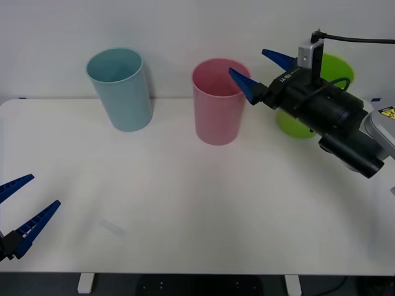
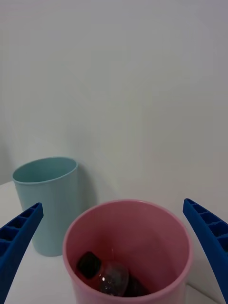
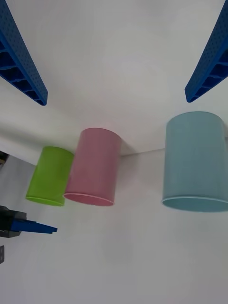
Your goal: Grasp the object on the table and drop it into the matching bin: aluminum can to the light blue bin, PET bottle to the pink bin.
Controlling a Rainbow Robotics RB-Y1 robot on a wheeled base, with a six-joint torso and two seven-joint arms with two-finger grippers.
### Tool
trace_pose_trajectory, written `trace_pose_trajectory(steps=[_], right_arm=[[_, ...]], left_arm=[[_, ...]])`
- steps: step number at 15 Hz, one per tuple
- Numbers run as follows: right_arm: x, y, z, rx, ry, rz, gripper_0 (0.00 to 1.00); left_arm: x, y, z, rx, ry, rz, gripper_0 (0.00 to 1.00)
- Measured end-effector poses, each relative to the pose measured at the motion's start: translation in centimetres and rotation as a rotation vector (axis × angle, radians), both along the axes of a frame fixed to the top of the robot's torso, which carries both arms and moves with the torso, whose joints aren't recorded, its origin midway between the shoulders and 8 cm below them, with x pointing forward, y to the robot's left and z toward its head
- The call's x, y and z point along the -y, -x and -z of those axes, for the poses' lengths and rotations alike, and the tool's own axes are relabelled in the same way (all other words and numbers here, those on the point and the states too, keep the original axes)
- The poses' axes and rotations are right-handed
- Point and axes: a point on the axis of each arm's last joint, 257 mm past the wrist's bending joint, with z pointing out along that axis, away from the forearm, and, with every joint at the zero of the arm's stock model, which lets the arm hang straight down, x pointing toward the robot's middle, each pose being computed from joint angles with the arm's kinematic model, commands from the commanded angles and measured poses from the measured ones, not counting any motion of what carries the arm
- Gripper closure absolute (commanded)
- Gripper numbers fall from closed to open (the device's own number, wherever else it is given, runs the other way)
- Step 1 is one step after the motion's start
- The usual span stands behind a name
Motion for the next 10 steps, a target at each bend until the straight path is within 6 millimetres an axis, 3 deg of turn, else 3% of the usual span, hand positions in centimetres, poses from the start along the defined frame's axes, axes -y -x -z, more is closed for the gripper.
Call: trace_pose_trajectory(steps=[6,10], right_arm=[[4.5,5.1,3.5,0.046,0.105,-0.019,0.0],[7.8,8.8,7.2,0.042,0.174,-0.05,0.0]], left_arm=[[0.0,0.0,0.0,0.0,0.0,0.0,0.0],[0.0,0.0,0.0,0.0,0.0,0.0,0.0]])
